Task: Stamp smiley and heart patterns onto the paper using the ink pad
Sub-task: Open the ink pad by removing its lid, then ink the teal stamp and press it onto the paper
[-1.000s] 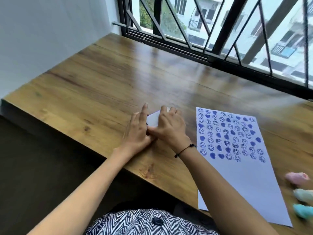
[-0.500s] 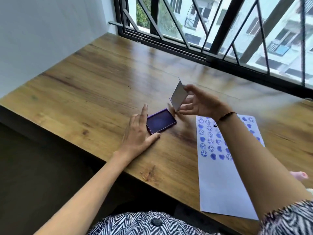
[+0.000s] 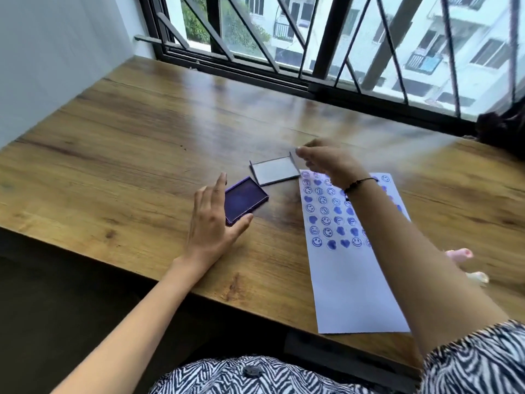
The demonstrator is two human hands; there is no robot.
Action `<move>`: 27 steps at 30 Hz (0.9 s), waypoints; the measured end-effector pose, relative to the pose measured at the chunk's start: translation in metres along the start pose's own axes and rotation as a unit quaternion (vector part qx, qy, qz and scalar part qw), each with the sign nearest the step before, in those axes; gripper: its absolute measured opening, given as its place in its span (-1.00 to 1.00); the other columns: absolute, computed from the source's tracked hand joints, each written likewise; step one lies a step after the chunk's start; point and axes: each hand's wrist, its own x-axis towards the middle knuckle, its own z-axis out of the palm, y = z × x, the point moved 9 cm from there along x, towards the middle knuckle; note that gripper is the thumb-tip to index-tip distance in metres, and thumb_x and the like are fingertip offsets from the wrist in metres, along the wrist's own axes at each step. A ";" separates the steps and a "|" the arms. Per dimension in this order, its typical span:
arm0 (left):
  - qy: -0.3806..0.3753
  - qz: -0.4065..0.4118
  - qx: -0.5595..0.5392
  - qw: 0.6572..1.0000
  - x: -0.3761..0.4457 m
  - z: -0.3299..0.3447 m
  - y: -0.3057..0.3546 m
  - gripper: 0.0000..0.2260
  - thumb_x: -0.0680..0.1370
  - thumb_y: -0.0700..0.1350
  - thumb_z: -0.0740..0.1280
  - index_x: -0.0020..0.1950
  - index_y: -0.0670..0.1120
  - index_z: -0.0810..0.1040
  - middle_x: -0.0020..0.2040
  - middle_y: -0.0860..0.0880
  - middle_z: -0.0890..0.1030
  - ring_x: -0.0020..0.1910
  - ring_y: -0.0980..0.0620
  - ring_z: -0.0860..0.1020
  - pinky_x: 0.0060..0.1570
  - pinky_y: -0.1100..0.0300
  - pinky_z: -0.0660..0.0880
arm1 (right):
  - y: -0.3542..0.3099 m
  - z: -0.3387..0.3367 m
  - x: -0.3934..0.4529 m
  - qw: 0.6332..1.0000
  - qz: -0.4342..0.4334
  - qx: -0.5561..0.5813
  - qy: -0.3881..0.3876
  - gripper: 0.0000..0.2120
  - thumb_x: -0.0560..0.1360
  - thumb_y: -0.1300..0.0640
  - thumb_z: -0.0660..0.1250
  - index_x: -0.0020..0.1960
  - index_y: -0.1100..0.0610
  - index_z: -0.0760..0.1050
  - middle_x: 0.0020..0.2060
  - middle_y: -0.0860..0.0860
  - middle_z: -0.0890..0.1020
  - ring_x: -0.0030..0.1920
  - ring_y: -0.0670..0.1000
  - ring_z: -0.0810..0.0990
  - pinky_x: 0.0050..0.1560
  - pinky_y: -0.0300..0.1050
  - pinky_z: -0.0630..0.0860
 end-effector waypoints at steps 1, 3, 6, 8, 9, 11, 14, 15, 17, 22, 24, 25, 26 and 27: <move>-0.002 0.006 -0.013 1.000 -0.001 0.003 0.008 -0.26 0.34 0.04 0.40 0.38 -0.27 0.20 0.25 -0.30 0.45 0.19 -0.31 0.38 0.27 -0.06 0.27 | -0.006 -0.009 -0.008 0.999 -0.029 -0.022 0.039 -0.76 0.43 0.18 0.35 0.00 0.33 0.54 -0.29 0.06 0.52 -0.29 -0.03 0.45 -0.22 -0.14 0.41; -0.015 0.031 -0.039 0.999 -0.003 0.013 0.030 -0.31 0.35 -0.02 0.43 0.34 -0.30 0.26 0.21 -0.31 0.49 0.17 -0.32 0.42 0.27 0.02 0.24 | -0.011 -0.026 -0.030 0.992 -0.062 -0.053 0.095 -0.77 0.40 0.18 0.35 0.01 0.27 0.56 -0.23 0.09 0.61 -0.23 -0.01 0.51 -0.17 -0.14 0.43; -0.061 0.095 -0.073 0.991 -0.004 0.038 0.073 -0.38 0.36 0.00 0.39 0.28 -0.33 0.34 0.11 -0.32 0.54 0.08 -0.31 0.48 0.16 0.10 0.27 | 0.001 -0.052 -0.068 0.979 -0.075 -0.119 0.150 -0.77 0.42 0.19 0.32 0.04 0.24 0.57 -0.04 0.17 0.67 -0.12 0.03 0.57 -0.05 -0.13 0.49; -0.100 0.129 -0.097 0.982 -0.006 0.058 0.103 -0.40 0.35 -0.02 0.38 0.27 -0.33 0.35 0.12 -0.32 0.55 0.09 -0.30 0.49 0.15 0.06 0.32 | 0.019 -0.075 -0.095 0.967 -0.059 -0.162 0.186 -0.77 0.43 0.19 0.30 0.05 0.22 0.56 0.00 0.16 0.68 -0.03 0.07 0.61 -0.01 -0.15 0.47; -0.119 0.148 -0.110 0.976 -0.008 0.068 0.119 -0.41 0.35 -0.05 0.38 0.27 -0.33 0.35 0.12 -0.32 0.55 0.10 -0.30 0.49 0.15 0.08 0.31 | 0.030 -0.089 -0.108 0.959 -0.046 -0.188 0.207 -0.77 0.43 0.19 0.30 0.06 0.22 0.55 0.01 0.16 0.67 0.03 0.11 0.61 0.01 -0.14 0.45; -0.151 0.184 -0.135 0.962 -0.016 0.087 0.149 -0.42 0.35 -0.10 0.40 0.27 -0.32 0.34 0.12 -0.31 0.55 0.10 -0.29 0.49 0.14 0.17 0.25 | 0.055 -0.117 -0.138 0.939 -0.016 -0.238 0.250 -0.79 0.44 0.20 0.29 0.04 0.22 0.55 0.00 0.20 0.66 0.06 0.18 0.58 0.02 -0.07 0.44; -0.195 0.217 -0.165 0.942 -0.031 0.110 0.185 -0.42 0.38 -0.12 0.42 0.32 -0.26 0.31 0.16 -0.27 0.52 0.14 -0.25 0.44 0.16 0.23 0.23 | 0.089 -0.155 -0.189 0.894 0.026 -0.298 0.335 -0.83 0.42 0.25 0.24 -0.03 0.24 0.54 -0.06 0.26 0.62 0.04 0.25 0.50 -0.02 0.03 0.42; -0.206 0.229 -0.173 0.935 -0.037 0.116 0.195 -0.44 0.39 -0.12 0.40 0.32 -0.25 0.31 0.17 -0.26 0.52 0.15 -0.24 0.43 0.18 0.20 0.25 | 0.099 -0.165 -0.206 0.877 0.040 -0.317 0.360 -0.84 0.42 0.26 0.23 -0.05 0.24 0.54 -0.08 0.26 0.60 0.03 0.26 0.47 -0.03 0.04 0.41; -0.219 0.253 -0.178 0.925 -0.048 0.126 0.212 -0.49 0.42 -0.13 0.37 0.31 -0.24 0.33 0.19 -0.26 0.51 0.17 -0.24 0.43 0.21 0.09 0.29 | 0.121 -0.176 -0.231 0.859 0.074 -0.342 0.375 -0.86 0.44 0.25 0.23 -0.07 0.22 0.54 -0.08 0.28 0.57 0.02 0.27 0.44 -0.03 0.03 0.37; -0.239 0.281 -0.201 0.908 -0.065 0.139 0.238 -0.61 0.45 -0.22 0.31 0.27 -0.22 0.39 0.21 -0.25 0.48 0.21 -0.22 0.40 0.20 0.26 0.18 | 0.164 -0.172 -0.250 0.875 0.121 -0.325 0.337 -0.78 0.43 0.31 0.23 0.01 0.14 0.54 -0.02 0.24 0.55 0.06 0.24 0.44 0.01 -0.03 0.36; -0.245 0.272 -0.215 0.906 -0.066 0.141 0.241 -0.65 0.46 -0.24 0.30 0.24 -0.21 0.41 0.22 -0.23 0.48 0.21 -0.19 0.40 0.18 0.28 0.18 | 0.170 -0.166 -0.251 0.876 0.123 -0.332 0.328 -0.75 0.44 0.34 0.21 0.05 0.15 0.52 -0.02 0.23 0.55 0.04 0.24 0.46 -0.01 -0.05 0.33; -0.248 0.264 -0.226 0.904 -0.066 0.140 0.241 -0.67 0.46 -0.24 0.29 0.23 -0.20 0.42 0.21 -0.21 0.49 0.19 -0.17 0.41 0.17 0.28 0.21 | 0.169 -0.163 -0.252 0.874 0.117 -0.334 0.332 -0.76 0.44 0.35 0.20 0.04 0.18 0.52 -0.03 0.23 0.56 0.02 0.23 0.48 -0.05 -0.08 0.30; -0.255 0.251 -0.243 0.902 -0.064 0.140 0.239 -0.68 0.47 -0.25 0.29 0.22 -0.19 0.44 0.19 -0.20 0.50 0.16 -0.14 0.44 0.14 0.29 0.25 | 0.164 -0.162 -0.251 0.875 0.099 -0.323 0.346 -0.79 0.43 0.35 0.22 0.01 0.20 0.53 -0.06 0.23 0.58 -0.01 0.22 0.50 -0.11 -0.11 0.28; -0.269 0.228 -0.268 0.897 -0.061 0.140 0.238 -0.70 0.47 -0.25 0.29 0.21 -0.17 0.45 0.16 -0.17 0.51 0.11 -0.10 0.47 0.11 0.31 0.31 | 0.157 -0.164 -0.252 0.879 0.080 -0.292 0.369 -0.82 0.41 0.35 0.25 -0.03 0.22 0.55 -0.09 0.21 0.60 -0.05 0.20 0.52 -0.16 -0.15 0.27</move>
